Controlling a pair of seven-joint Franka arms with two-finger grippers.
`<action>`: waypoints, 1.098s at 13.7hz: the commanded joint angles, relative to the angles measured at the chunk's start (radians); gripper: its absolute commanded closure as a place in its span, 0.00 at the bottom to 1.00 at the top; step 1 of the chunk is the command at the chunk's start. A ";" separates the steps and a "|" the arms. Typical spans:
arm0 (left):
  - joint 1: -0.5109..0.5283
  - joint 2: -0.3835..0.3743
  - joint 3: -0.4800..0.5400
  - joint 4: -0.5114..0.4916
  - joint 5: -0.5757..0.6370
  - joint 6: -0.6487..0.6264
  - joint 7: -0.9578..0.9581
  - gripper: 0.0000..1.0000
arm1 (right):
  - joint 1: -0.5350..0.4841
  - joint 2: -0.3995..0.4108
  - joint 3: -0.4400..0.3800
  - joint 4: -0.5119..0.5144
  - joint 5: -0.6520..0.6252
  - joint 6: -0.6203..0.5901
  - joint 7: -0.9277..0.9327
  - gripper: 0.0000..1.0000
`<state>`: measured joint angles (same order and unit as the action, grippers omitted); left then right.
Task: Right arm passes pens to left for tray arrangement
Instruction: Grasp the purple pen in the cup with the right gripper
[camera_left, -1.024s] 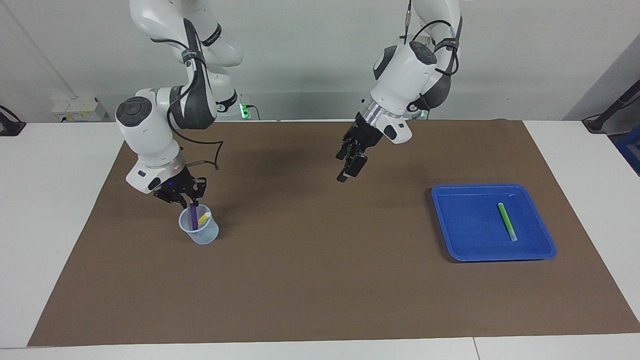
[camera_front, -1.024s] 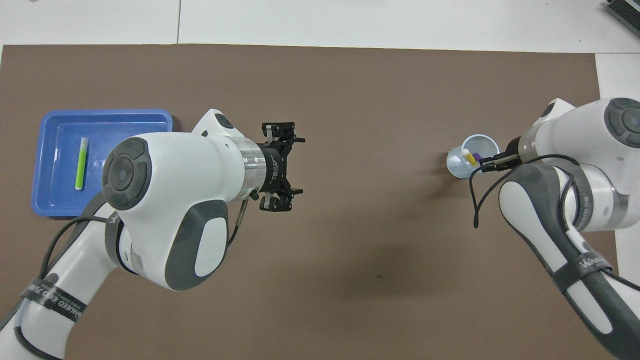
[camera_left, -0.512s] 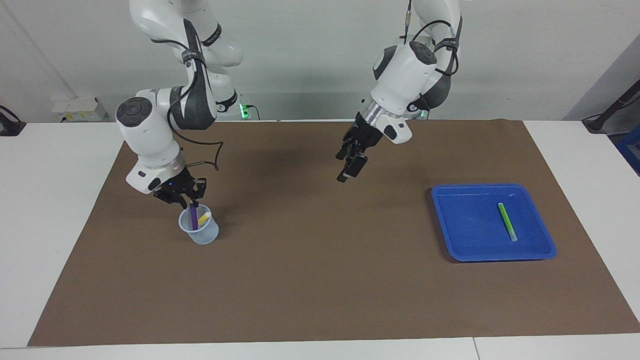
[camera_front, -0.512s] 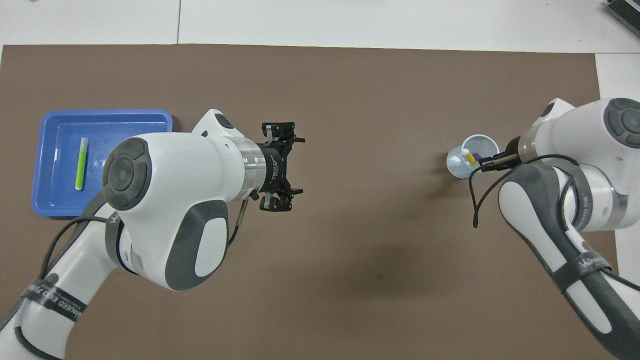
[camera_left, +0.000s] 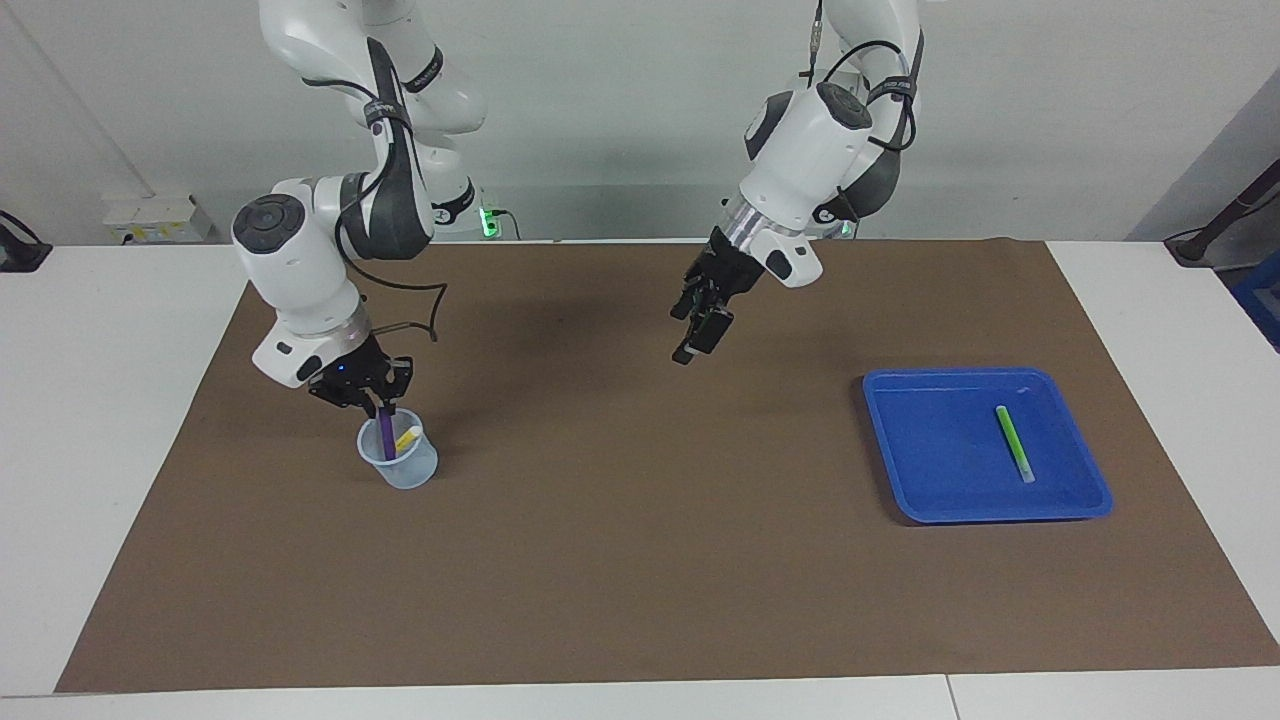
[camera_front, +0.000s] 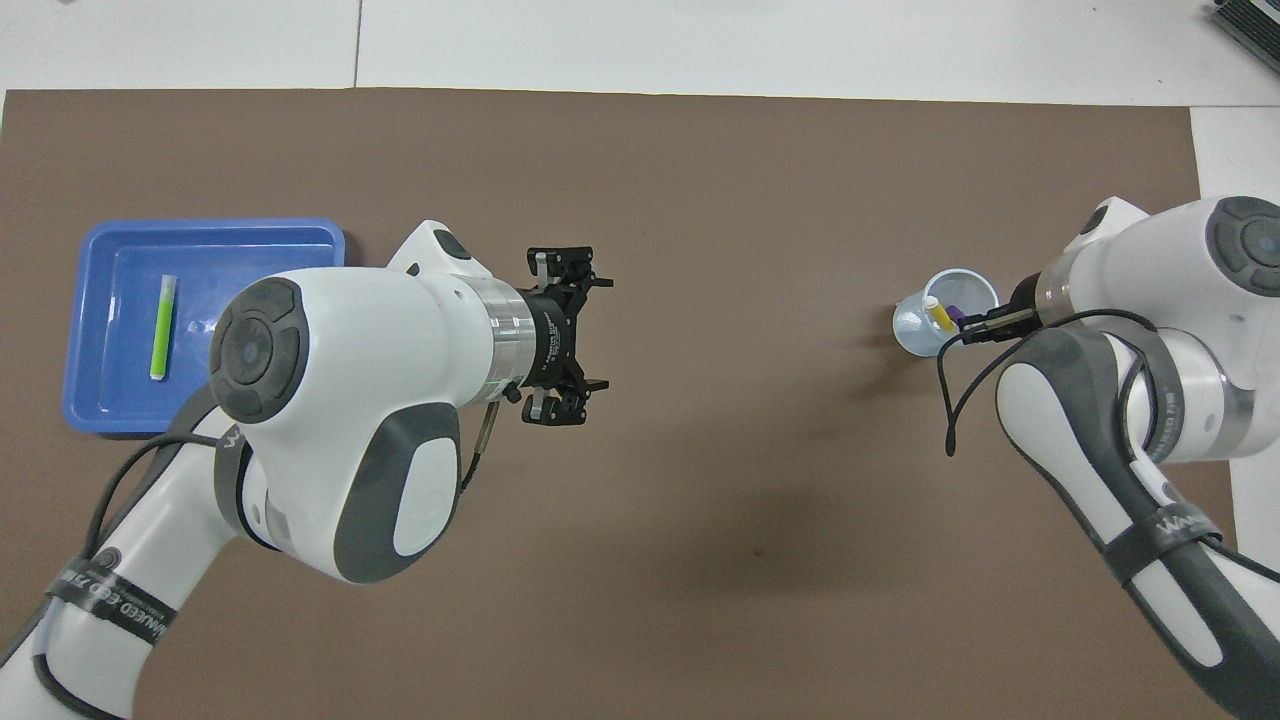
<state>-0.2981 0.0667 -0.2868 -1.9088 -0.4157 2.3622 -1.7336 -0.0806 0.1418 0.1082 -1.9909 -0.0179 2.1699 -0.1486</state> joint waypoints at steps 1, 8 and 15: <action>-0.016 -0.025 0.012 -0.032 -0.015 0.025 -0.010 0.00 | -0.005 0.001 0.005 -0.016 -0.017 0.028 0.014 0.77; -0.016 -0.022 0.012 -0.032 -0.015 0.043 -0.011 0.00 | -0.013 0.005 0.005 0.004 -0.017 0.008 0.004 0.90; -0.016 -0.024 0.012 -0.035 -0.017 0.046 -0.011 0.00 | -0.016 -0.030 0.005 0.173 -0.005 -0.267 -0.003 0.91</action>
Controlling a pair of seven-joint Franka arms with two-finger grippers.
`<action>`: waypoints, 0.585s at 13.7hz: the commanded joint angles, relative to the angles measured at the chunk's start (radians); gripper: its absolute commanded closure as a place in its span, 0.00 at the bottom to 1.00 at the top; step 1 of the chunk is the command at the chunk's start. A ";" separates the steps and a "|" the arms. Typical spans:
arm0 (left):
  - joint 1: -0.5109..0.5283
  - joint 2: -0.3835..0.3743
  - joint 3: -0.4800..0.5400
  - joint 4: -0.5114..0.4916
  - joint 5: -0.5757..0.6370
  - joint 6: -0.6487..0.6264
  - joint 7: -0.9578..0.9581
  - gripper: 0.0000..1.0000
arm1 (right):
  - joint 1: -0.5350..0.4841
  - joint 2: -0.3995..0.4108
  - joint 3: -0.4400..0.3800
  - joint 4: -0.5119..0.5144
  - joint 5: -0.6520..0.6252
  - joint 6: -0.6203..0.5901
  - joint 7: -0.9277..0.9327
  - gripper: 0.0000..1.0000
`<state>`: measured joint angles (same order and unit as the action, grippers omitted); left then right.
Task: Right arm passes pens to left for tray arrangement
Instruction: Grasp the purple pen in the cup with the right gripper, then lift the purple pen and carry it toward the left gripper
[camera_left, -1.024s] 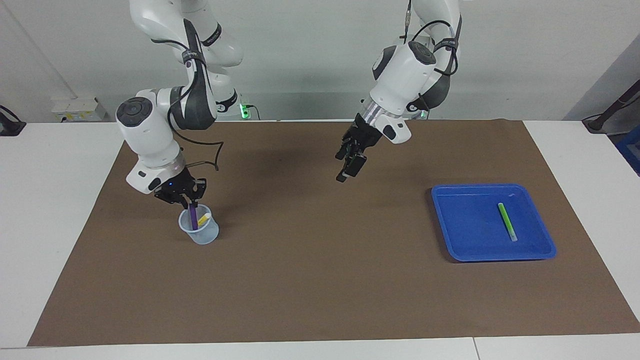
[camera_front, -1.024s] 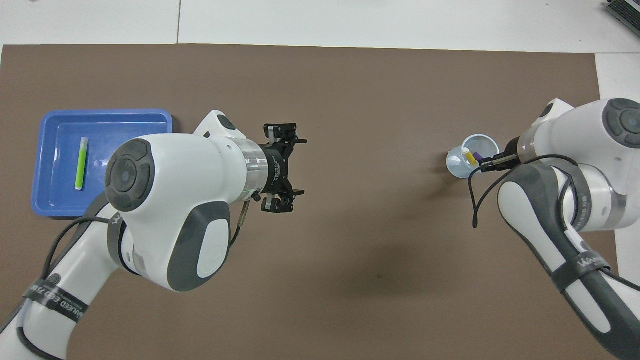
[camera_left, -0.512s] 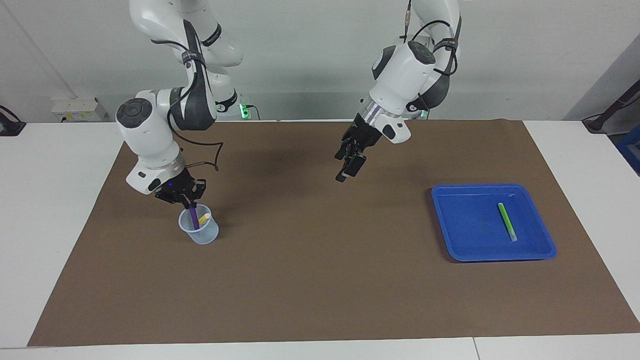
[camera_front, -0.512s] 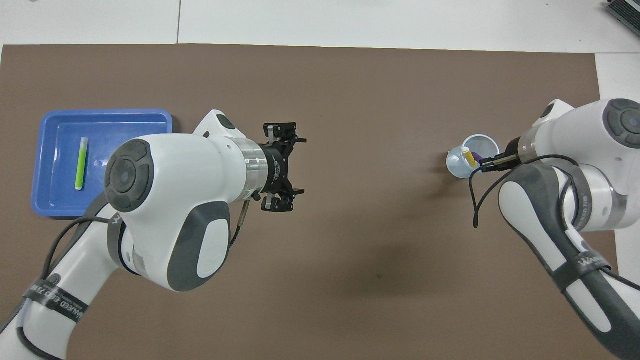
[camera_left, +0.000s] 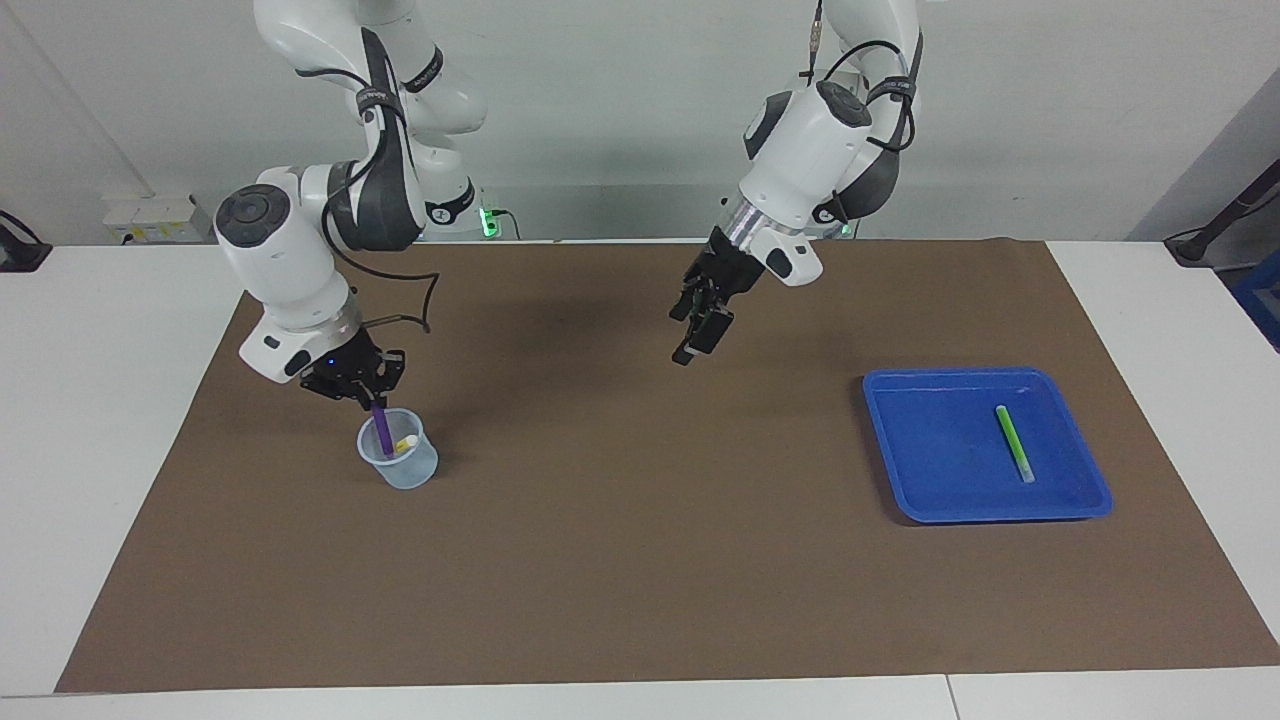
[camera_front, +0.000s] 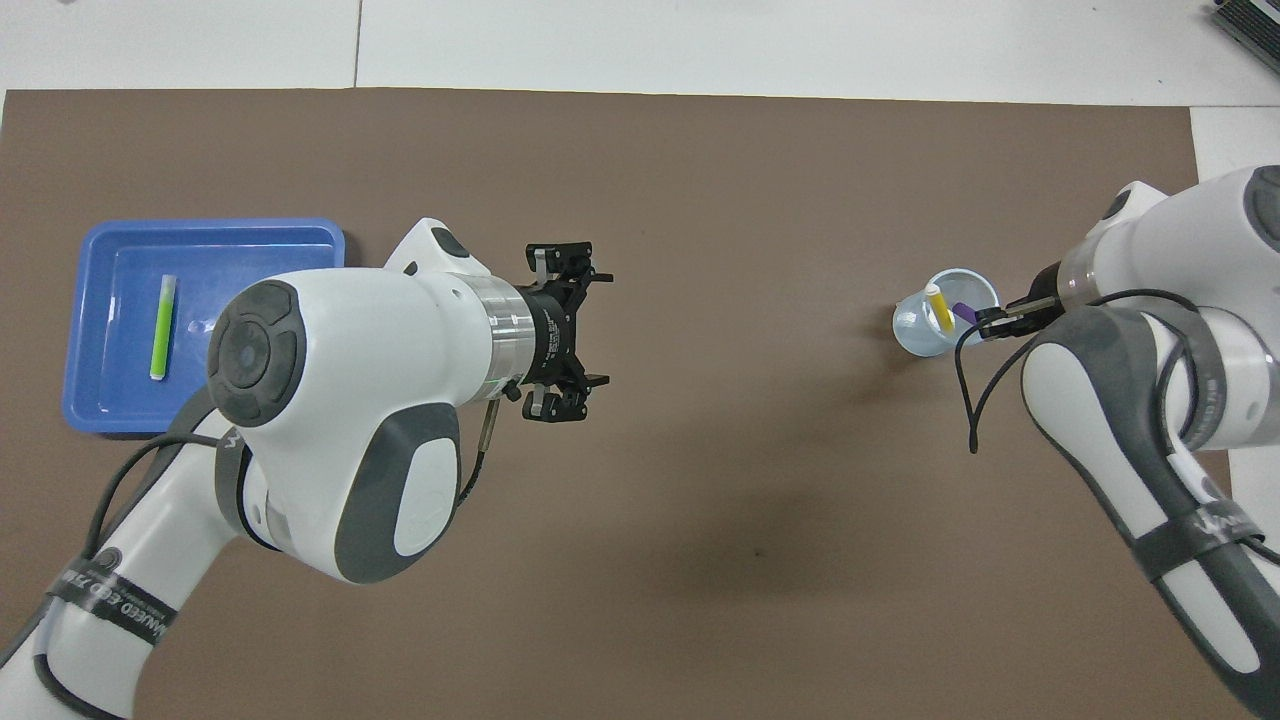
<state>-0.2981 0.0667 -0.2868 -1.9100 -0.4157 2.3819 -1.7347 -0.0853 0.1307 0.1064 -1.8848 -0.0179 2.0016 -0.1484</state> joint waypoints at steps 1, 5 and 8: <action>-0.016 -0.024 0.012 -0.034 -0.017 0.028 -0.011 0.00 | -0.011 -0.035 0.006 0.099 -0.001 -0.154 -0.005 0.91; -0.018 -0.024 0.012 -0.032 -0.017 0.026 -0.013 0.00 | -0.017 -0.049 0.003 0.309 0.089 -0.401 0.003 0.91; -0.016 -0.022 0.011 -0.032 -0.017 0.028 -0.014 0.00 | -0.039 -0.043 -0.001 0.354 0.303 -0.431 0.108 0.91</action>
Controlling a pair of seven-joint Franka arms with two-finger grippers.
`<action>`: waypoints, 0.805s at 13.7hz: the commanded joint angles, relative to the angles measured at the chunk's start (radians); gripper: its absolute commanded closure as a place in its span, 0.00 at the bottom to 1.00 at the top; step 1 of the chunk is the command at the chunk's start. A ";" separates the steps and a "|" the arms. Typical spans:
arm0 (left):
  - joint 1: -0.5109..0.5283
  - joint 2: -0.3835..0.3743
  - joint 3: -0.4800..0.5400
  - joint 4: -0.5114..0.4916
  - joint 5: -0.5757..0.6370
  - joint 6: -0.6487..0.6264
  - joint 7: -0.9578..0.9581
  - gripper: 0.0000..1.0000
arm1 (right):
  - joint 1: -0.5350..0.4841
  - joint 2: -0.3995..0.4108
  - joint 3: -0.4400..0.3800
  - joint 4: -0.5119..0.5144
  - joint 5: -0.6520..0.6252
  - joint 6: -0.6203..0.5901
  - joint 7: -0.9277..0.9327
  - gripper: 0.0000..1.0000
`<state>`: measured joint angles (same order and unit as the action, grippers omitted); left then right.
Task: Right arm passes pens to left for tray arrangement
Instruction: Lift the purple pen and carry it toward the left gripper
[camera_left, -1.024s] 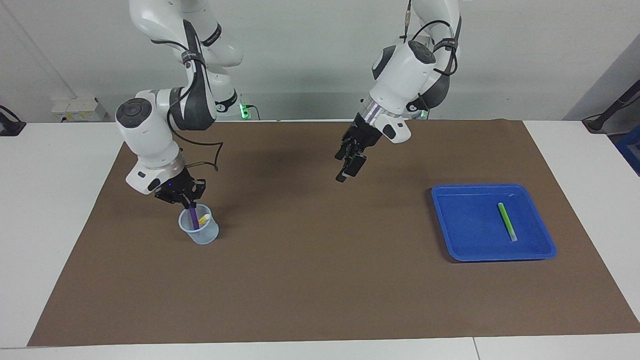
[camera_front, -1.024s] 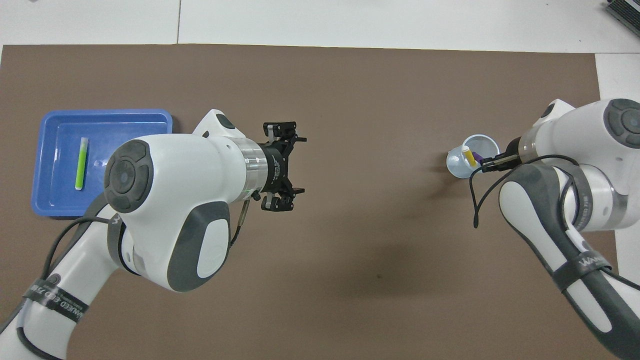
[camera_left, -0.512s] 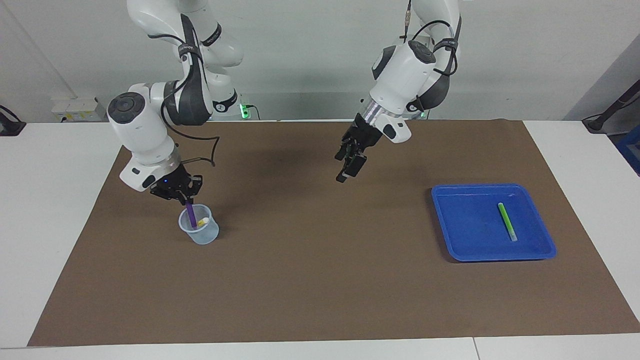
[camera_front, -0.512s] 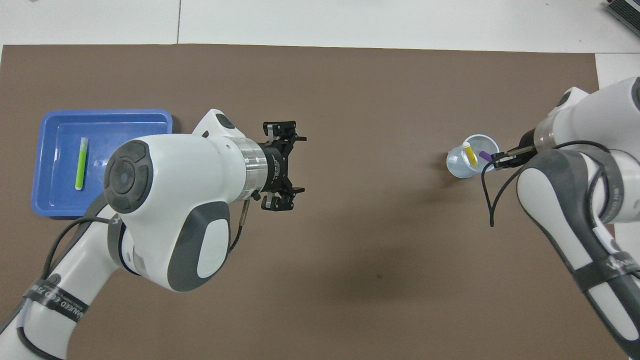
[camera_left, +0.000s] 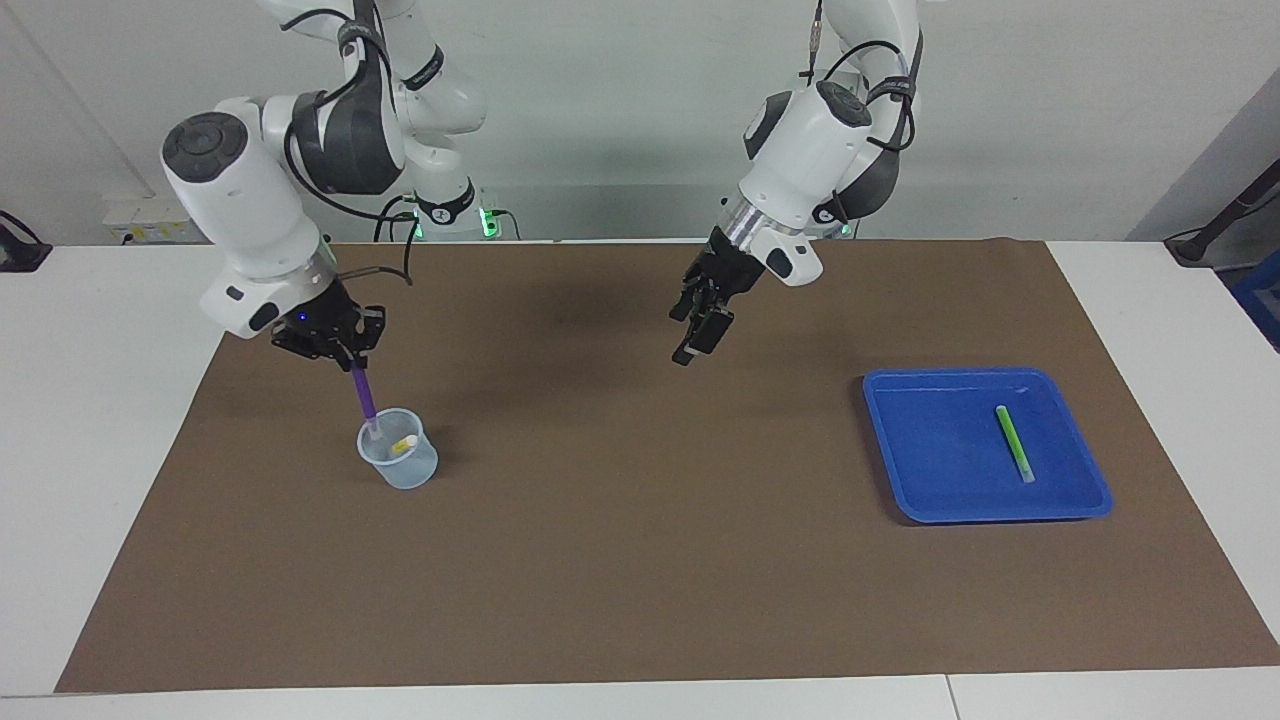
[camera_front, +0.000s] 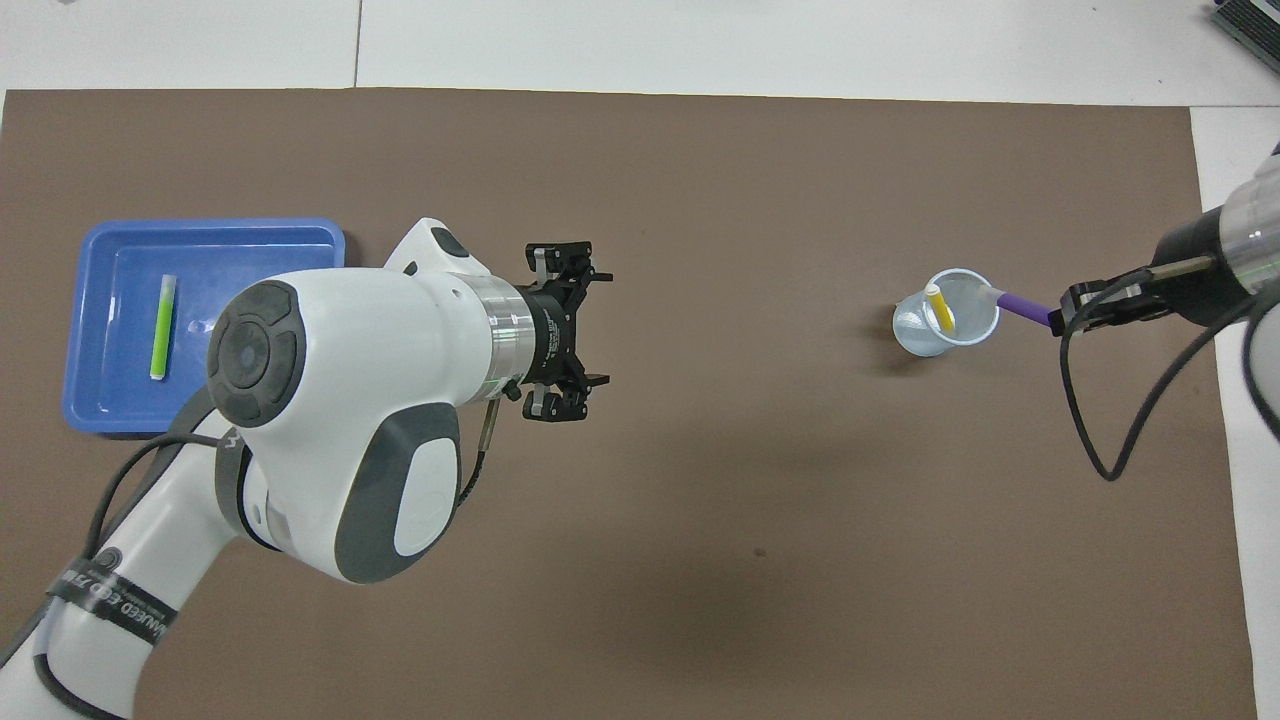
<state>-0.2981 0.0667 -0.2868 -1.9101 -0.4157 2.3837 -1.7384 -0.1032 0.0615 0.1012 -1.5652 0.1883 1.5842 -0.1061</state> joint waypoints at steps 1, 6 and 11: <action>-0.018 -0.024 0.012 -0.033 -0.017 0.026 -0.009 0.00 | -0.015 0.027 0.005 0.034 0.150 0.006 0.136 0.91; -0.044 -0.012 0.011 -0.021 -0.017 0.089 -0.039 0.00 | 0.069 0.034 0.015 -0.025 0.370 0.230 0.454 0.91; -0.081 0.001 0.011 -0.018 -0.058 0.187 -0.073 0.00 | 0.125 0.034 0.015 -0.056 0.571 0.318 0.595 0.91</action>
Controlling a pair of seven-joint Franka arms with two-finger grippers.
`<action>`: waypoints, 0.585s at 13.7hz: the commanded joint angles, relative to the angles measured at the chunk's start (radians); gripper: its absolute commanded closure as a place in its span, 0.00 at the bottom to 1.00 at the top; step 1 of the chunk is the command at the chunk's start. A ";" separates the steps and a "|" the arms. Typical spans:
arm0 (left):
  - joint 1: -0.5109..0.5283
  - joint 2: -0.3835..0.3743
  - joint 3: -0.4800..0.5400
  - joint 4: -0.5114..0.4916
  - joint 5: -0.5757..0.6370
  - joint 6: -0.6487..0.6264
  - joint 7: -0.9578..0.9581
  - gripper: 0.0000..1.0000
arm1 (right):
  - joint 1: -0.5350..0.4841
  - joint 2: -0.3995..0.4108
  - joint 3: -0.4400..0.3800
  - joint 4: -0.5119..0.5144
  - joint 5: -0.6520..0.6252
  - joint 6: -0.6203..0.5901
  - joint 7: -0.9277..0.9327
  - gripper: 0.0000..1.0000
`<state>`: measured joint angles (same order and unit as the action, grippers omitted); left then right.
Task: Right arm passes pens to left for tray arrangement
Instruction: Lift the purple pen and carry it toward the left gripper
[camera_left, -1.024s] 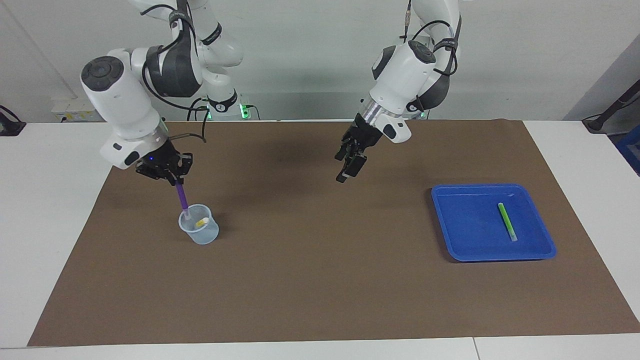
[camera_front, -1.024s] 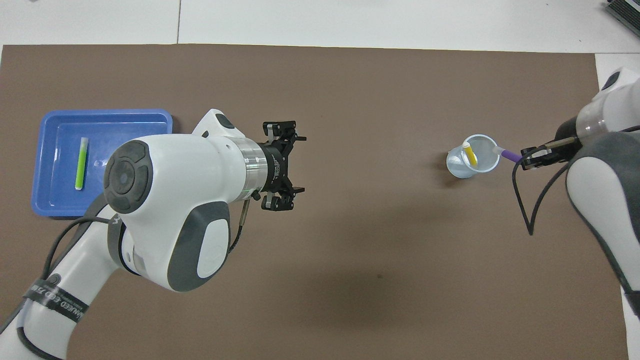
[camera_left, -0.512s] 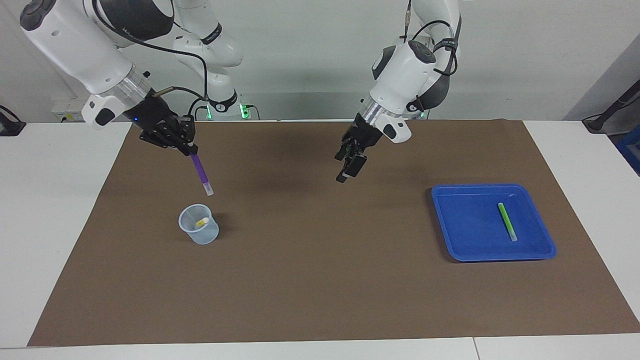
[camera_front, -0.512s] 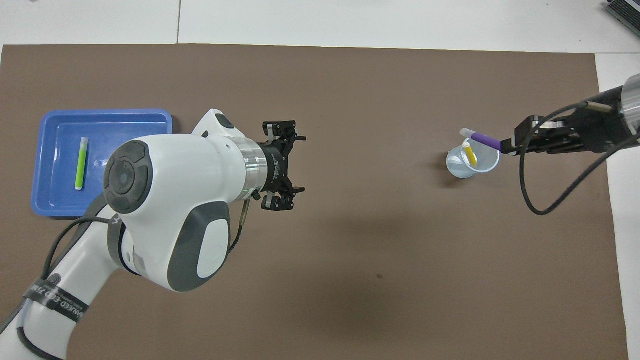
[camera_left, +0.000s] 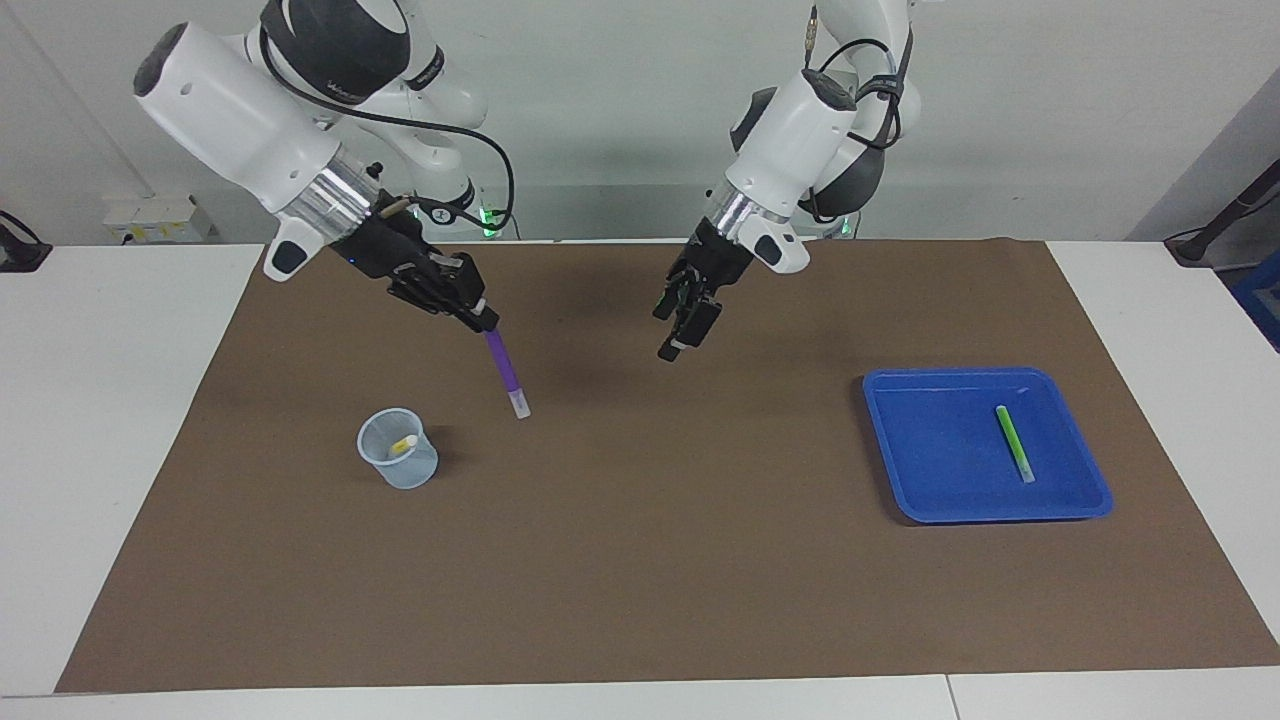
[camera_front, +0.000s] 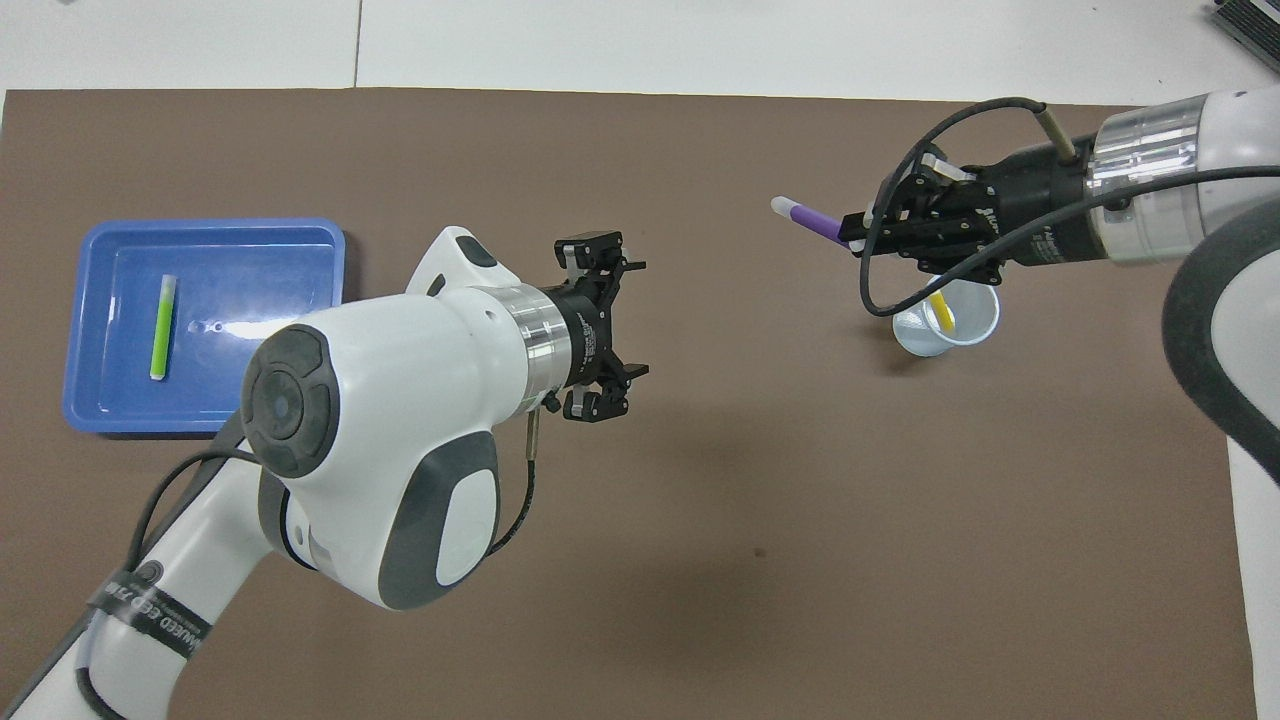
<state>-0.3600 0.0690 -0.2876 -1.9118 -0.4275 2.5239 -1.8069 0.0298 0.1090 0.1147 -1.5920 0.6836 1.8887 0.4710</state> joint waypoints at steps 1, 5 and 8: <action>-0.025 0.003 0.012 -0.009 -0.078 0.080 -0.008 0.00 | -0.007 -0.018 0.005 -0.040 0.118 0.017 0.018 0.91; -0.057 0.014 0.012 -0.006 -0.177 0.179 -0.047 0.00 | 0.021 -0.029 0.007 -0.065 0.156 0.029 0.024 0.91; -0.091 0.023 0.013 0.020 -0.178 0.217 -0.094 0.00 | 0.094 -0.057 0.007 -0.132 0.154 0.156 0.050 0.91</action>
<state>-0.4132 0.0834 -0.2872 -1.9084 -0.5831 2.6968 -1.8627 0.0805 0.0996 0.1179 -1.6442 0.8127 1.9550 0.4929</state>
